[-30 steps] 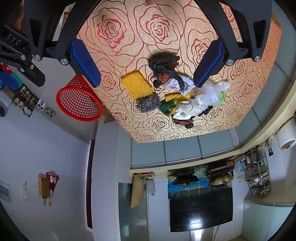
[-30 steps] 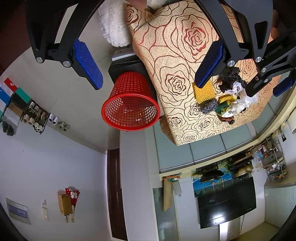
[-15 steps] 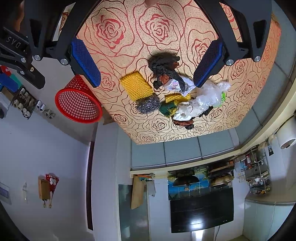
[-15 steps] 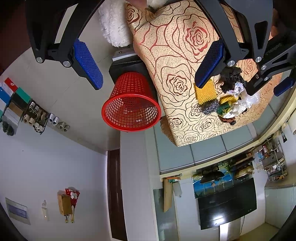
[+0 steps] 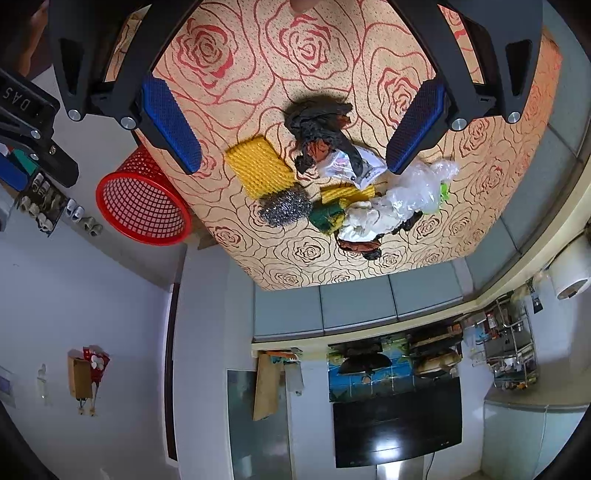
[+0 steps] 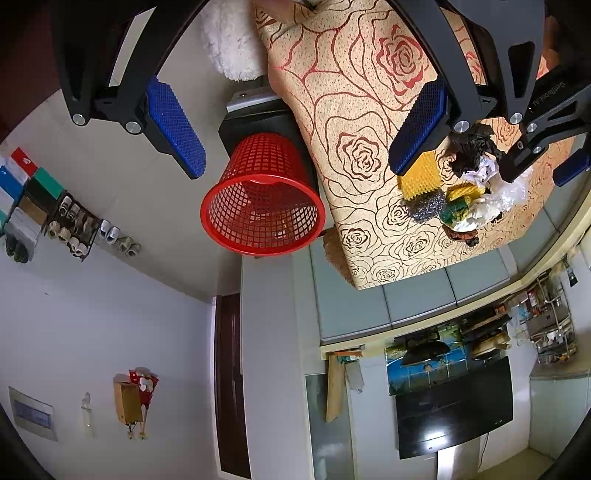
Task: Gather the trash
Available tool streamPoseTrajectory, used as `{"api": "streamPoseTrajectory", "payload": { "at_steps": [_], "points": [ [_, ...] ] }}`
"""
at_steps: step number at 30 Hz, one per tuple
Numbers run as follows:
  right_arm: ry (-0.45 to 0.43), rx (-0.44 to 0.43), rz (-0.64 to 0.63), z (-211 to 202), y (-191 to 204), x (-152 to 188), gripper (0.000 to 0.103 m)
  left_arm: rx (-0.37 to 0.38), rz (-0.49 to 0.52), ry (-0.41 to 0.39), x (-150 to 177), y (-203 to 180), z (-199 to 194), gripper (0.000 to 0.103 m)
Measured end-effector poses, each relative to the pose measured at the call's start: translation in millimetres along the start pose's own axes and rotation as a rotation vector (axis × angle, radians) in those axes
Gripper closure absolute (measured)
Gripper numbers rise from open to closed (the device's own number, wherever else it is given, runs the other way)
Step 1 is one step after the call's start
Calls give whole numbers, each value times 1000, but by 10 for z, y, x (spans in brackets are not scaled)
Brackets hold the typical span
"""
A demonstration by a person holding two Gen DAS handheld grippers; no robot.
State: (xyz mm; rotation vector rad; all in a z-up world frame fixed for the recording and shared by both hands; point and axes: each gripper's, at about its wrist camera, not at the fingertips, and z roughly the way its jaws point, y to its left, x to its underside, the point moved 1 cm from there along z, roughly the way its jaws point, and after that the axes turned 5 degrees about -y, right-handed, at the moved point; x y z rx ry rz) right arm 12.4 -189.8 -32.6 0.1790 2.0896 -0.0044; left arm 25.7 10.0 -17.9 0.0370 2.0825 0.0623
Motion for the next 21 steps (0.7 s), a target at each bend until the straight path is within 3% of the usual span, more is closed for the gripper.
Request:
{"api": "streamPoseTrajectory", "payload": {
  "at_steps": [21],
  "points": [
    [25,-13,15,119,1,22,6,-14,-25,19,-2,93,94,6]
  ]
}}
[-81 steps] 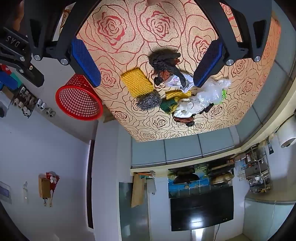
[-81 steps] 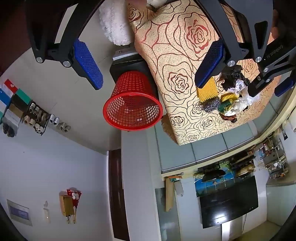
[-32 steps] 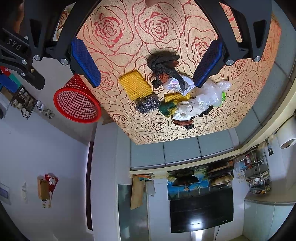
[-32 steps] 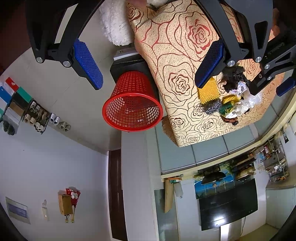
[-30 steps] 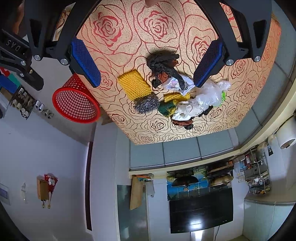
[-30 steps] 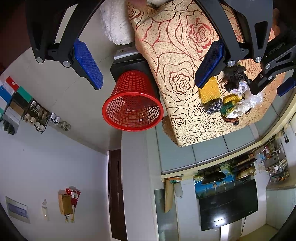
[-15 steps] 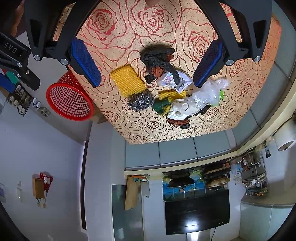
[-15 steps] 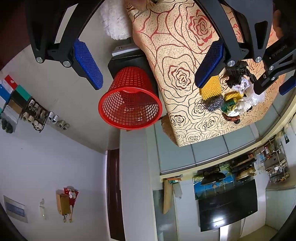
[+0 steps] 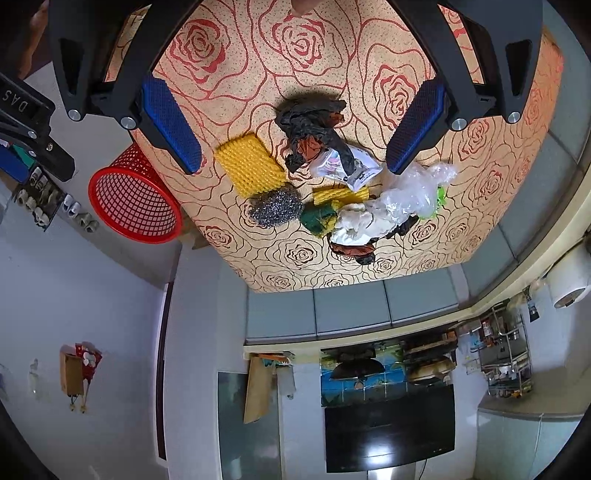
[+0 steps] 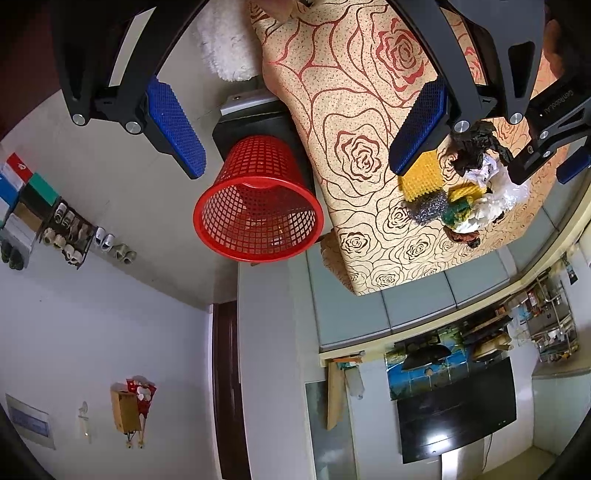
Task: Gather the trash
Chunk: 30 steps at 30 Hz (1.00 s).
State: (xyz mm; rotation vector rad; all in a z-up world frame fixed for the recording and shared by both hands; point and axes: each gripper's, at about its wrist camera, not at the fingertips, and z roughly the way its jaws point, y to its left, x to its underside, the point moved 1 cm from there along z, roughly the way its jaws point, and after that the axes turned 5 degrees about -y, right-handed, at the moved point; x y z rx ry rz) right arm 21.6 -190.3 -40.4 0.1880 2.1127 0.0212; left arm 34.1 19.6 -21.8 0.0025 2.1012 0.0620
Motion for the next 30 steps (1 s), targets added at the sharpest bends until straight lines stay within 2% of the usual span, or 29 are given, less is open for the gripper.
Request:
{"api": "streamPoseTrajectory", "payload": {
  "at_steps": [17,20,30],
  "points": [
    [21,-11,-8,57,18,47,6,-19,-21,22,47,148,33,6],
    [62,-30,-39,144,111,111,6,-39,-40,31,78,312,51,6],
    [225,-120,-199,603,610,363,6,-181,-128,97,243,1154,252,6]
  ]
}}
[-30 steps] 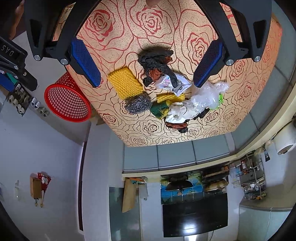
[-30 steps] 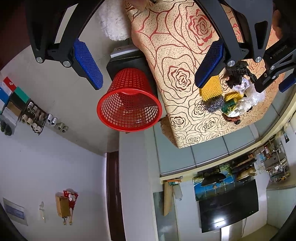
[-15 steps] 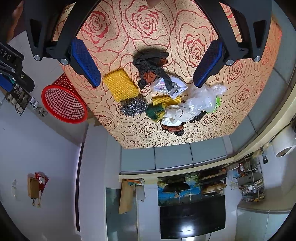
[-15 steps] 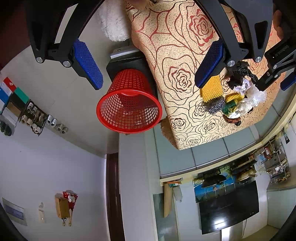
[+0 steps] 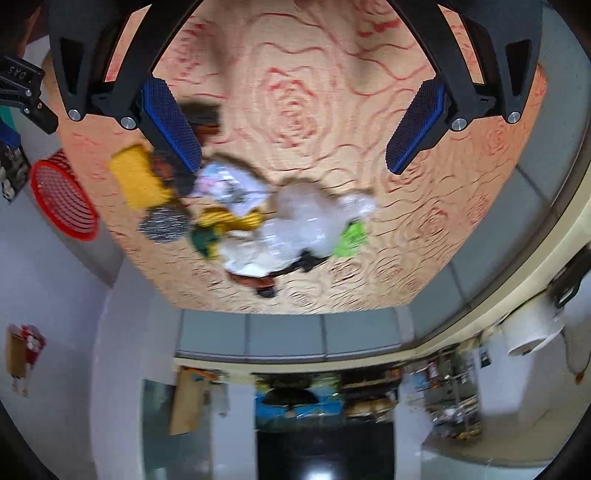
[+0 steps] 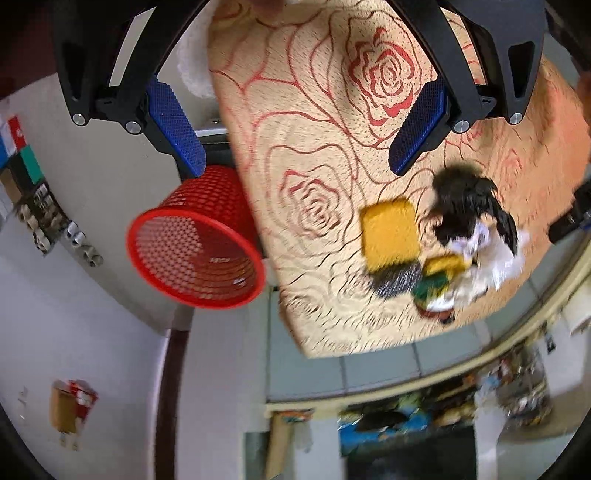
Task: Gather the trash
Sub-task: 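Reach the left tool to the clear plastic bag and close on it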
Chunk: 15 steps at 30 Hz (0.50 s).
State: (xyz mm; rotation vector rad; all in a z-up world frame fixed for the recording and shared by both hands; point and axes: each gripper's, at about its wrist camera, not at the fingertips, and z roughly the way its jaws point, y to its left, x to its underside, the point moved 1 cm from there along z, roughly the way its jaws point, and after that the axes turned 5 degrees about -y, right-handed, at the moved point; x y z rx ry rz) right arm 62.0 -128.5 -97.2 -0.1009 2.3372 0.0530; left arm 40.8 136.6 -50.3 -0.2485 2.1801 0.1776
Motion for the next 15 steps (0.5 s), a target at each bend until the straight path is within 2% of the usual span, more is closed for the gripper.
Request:
{"api": "streamPoseTrajectory", "payload": {
  "at_steps": [4,9,12,15],
  "points": [
    [67,-26,-44,285,152,29,6,-48,-17,41,69,303,167,6],
    [119,-39,-69,564,263,36,6,-45,-52,96,114,575,352,6],
    [146,-43,-69,691,301,41,6,-26,-75,111,85,624,454,6],
    [125,-43,-58,704,324,52,6,-13,-54,109,12,549,545,6]
  ]
}}
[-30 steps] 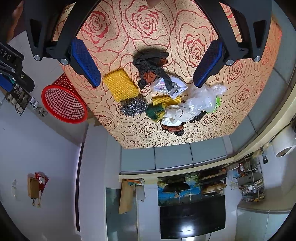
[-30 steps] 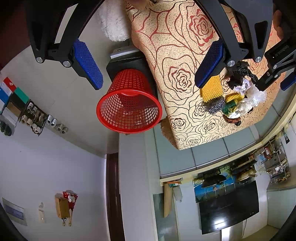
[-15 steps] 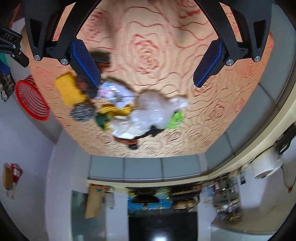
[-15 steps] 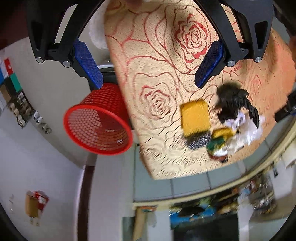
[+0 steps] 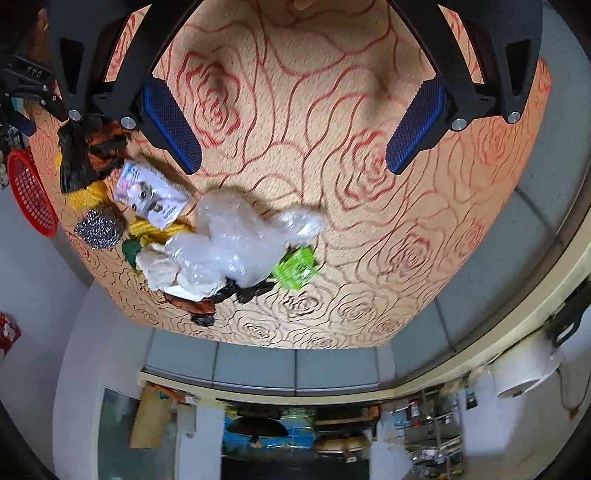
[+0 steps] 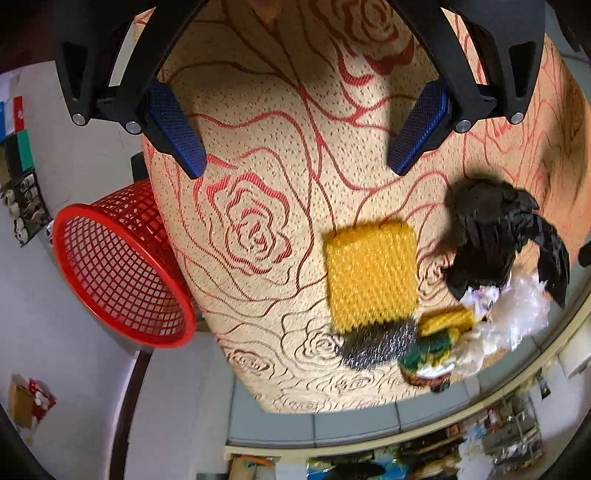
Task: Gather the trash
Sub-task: 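Reach the left tool to the clear plastic bag and close on it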
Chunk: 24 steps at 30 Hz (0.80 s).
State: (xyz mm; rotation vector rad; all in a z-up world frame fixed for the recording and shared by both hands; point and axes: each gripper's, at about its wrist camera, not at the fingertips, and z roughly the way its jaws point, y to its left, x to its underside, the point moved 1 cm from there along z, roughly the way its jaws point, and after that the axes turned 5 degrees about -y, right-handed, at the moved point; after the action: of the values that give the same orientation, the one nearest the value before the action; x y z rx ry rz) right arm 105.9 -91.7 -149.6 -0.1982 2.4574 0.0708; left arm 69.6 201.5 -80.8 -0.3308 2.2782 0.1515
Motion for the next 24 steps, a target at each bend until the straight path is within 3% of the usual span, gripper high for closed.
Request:
{"api": "streamPoseTrajectory", "payload": {
  "at_steps": [9,18,19,21,24],
  "points": [
    [7,-13,-7,-8,-6,14,6,73,58,38,-359,-288,494,6],
    [31,-33,-31,-16,-7,5,6,101,98,123,-420,-399,958,8],
    [30,-37,-33,-21,-8,11,6,98,104,126,-412,-401,984,11],
    [26,-43,-41,-30,-5,22,6,115,104,142,-381,-394,1034,38],
    [23,-49,-46,-34,-6,29,6,136,91,179,-315,-367,1122,59]
  ]
}}
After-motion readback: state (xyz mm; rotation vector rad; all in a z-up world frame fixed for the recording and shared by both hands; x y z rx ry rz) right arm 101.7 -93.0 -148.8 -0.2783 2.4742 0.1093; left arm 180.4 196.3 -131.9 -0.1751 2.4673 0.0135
